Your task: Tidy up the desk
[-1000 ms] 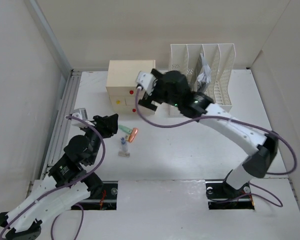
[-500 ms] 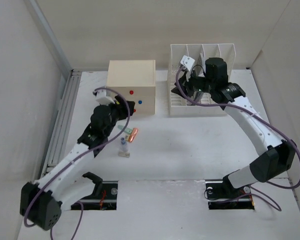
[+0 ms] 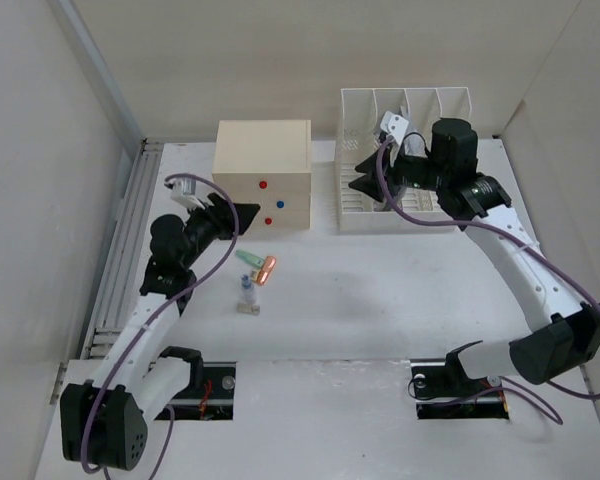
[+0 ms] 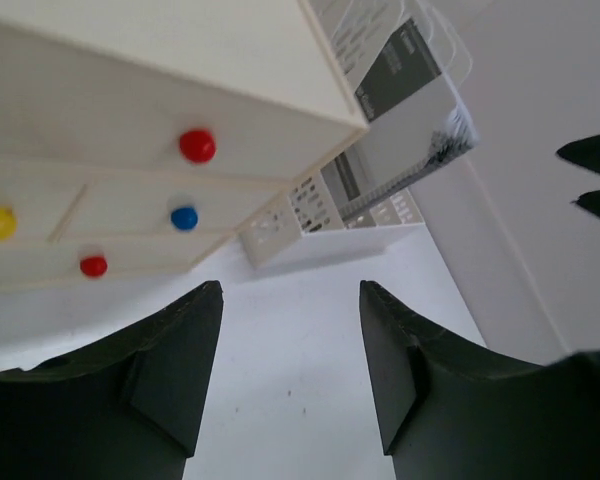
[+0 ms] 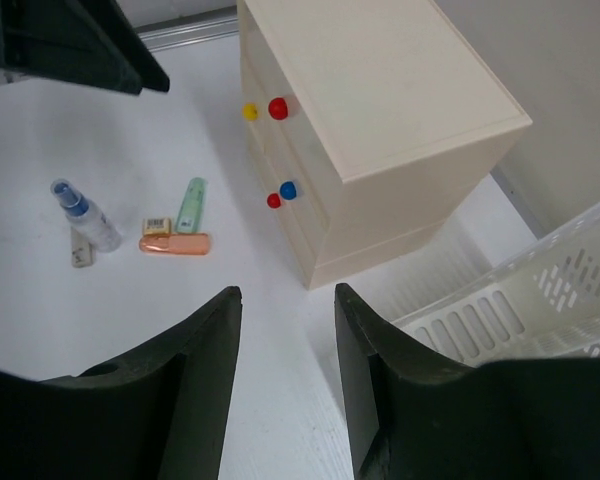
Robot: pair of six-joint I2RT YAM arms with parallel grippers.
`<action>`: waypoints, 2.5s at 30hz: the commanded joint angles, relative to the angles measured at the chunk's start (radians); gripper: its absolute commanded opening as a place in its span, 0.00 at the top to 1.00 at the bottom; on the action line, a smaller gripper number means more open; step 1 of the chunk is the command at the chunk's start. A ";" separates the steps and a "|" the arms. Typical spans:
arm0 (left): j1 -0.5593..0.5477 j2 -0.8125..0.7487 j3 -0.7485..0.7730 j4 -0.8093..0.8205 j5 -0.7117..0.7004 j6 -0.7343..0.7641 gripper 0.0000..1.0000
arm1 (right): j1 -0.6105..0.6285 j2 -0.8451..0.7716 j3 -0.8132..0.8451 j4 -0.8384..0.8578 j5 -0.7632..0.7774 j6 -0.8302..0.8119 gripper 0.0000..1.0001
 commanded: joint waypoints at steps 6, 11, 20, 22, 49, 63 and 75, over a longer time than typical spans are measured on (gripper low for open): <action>0.020 -0.026 -0.136 0.105 -0.071 -0.060 0.52 | -0.007 0.018 -0.018 0.060 -0.065 0.035 0.52; 0.043 0.015 -0.127 0.105 -0.200 -0.069 0.53 | -0.007 0.029 -0.027 0.088 -0.076 0.065 0.53; 0.075 0.158 -0.137 0.184 -0.245 -0.119 0.56 | -0.007 0.029 -0.038 0.117 -0.086 0.105 0.53; 0.075 0.186 -0.146 0.221 -0.254 -0.145 0.56 | -0.007 0.029 -0.038 0.117 -0.087 0.105 0.53; 0.084 0.476 0.011 0.324 -0.302 -0.155 0.62 | -0.007 0.029 -0.047 0.126 -0.106 0.114 0.53; 0.084 0.505 0.022 0.304 -0.311 -0.155 0.81 | -0.007 0.029 -0.056 0.126 -0.106 0.114 0.53; 0.065 0.368 -0.132 0.304 -0.311 -0.173 0.92 | -0.007 0.029 -0.056 0.136 -0.134 0.114 0.54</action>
